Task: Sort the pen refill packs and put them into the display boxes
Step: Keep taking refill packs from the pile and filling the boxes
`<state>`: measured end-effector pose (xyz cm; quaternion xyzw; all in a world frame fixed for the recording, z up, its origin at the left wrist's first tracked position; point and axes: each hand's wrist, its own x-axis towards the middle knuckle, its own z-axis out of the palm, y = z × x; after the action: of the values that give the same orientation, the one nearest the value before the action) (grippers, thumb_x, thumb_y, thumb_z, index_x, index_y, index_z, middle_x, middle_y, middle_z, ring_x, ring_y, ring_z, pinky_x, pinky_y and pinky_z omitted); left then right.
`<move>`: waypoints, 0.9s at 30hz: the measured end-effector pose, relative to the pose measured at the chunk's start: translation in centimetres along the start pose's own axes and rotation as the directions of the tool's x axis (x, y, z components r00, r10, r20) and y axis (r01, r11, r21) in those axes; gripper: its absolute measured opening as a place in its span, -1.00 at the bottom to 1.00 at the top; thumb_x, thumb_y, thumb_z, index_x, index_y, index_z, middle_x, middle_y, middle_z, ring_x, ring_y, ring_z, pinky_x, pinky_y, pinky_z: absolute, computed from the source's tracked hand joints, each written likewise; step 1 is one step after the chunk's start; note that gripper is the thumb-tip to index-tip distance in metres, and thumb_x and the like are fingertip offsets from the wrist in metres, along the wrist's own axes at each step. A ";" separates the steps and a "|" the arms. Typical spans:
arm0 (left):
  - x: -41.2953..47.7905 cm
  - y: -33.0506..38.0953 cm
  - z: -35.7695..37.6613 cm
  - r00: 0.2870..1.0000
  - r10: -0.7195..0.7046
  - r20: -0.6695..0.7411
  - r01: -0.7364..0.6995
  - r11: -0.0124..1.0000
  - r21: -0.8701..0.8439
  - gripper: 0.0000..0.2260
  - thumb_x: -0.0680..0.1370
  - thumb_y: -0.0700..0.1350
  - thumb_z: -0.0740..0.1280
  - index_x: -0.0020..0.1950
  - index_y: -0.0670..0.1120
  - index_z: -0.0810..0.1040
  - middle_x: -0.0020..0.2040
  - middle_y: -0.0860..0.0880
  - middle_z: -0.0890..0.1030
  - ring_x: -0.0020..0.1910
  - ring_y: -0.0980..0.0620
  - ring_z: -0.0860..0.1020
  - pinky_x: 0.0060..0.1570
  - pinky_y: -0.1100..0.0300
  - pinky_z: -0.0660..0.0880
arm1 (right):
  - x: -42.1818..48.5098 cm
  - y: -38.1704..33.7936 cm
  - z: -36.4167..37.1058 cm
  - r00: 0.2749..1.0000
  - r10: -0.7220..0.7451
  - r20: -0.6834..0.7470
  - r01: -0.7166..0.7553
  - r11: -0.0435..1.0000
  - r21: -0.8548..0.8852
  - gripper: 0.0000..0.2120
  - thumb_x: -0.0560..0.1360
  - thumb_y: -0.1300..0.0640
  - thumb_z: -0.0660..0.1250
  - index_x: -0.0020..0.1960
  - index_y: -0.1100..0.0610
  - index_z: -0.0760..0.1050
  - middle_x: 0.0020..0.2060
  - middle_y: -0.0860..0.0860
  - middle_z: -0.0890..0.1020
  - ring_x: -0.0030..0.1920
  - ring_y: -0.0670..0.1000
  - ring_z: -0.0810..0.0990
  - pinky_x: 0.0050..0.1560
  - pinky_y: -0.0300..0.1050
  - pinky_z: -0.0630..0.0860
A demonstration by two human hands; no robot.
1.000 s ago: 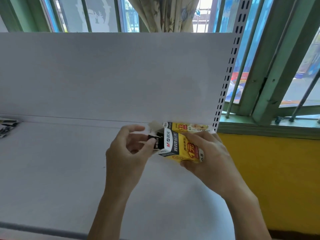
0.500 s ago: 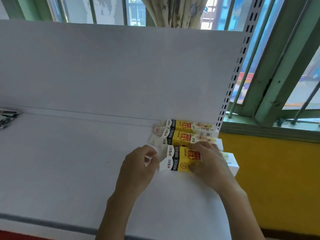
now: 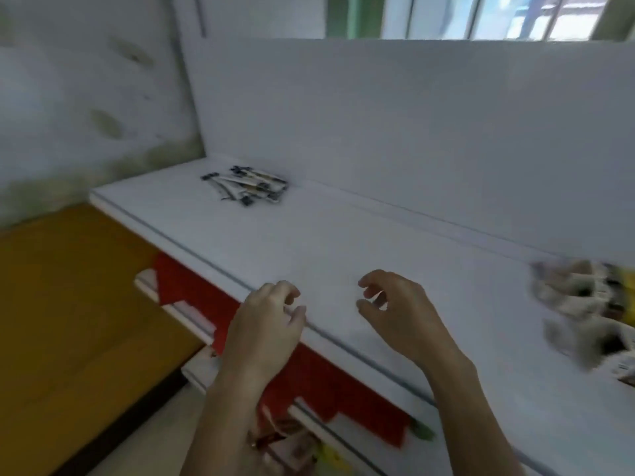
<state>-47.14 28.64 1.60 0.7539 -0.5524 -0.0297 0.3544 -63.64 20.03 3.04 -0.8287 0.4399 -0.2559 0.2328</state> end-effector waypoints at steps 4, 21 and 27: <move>-0.7 -8.7 -6.9 0.994 -0.072 -0.080 0.078 0.994 0.083 -0.87 0.50 -0.09 0.34 0.03 -0.06 0.56 -0.07 0.04 0.57 -0.06 0.06 0.53 -0.05 0.16 0.48 | 3.2 -7.6 7.7 0.988 -0.074 0.135 0.073 0.997 0.010 -0.75 0.48 0.06 0.28 0.15 -0.01 0.46 -0.02 -0.13 0.54 -0.08 -0.10 0.53 -0.03 -0.14 0.49; 7.0 -25.5 -15.3 0.992 -0.099 -0.083 0.101 0.994 0.027 -0.83 0.54 -0.05 0.29 0.10 -0.02 0.54 0.02 0.11 0.52 0.01 0.17 0.50 -0.02 0.32 0.48 | 16.6 -19.6 22.0 0.994 -0.066 0.091 0.057 0.993 0.101 -0.78 0.49 0.08 0.30 0.14 0.03 0.49 -0.03 -0.09 0.57 -0.07 -0.08 0.55 0.01 -0.02 0.53; 17.0 -29.0 -13.6 0.999 -0.026 0.022 0.027 1.000 -0.005 -0.84 0.55 -0.04 0.27 0.09 0.02 0.54 0.03 0.12 0.52 0.03 0.17 0.47 0.03 0.24 0.45 | 25.5 -19.1 24.4 0.988 0.047 0.150 -0.057 0.997 0.059 -0.70 0.51 0.04 0.28 0.22 0.07 0.46 0.16 -0.01 0.51 0.12 -0.04 0.49 0.14 -0.11 0.44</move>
<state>-11.11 24.96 1.19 0.7598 -0.5462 -0.0444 0.3499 -24.41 11.94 1.75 -0.8259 0.4345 -0.2013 0.2975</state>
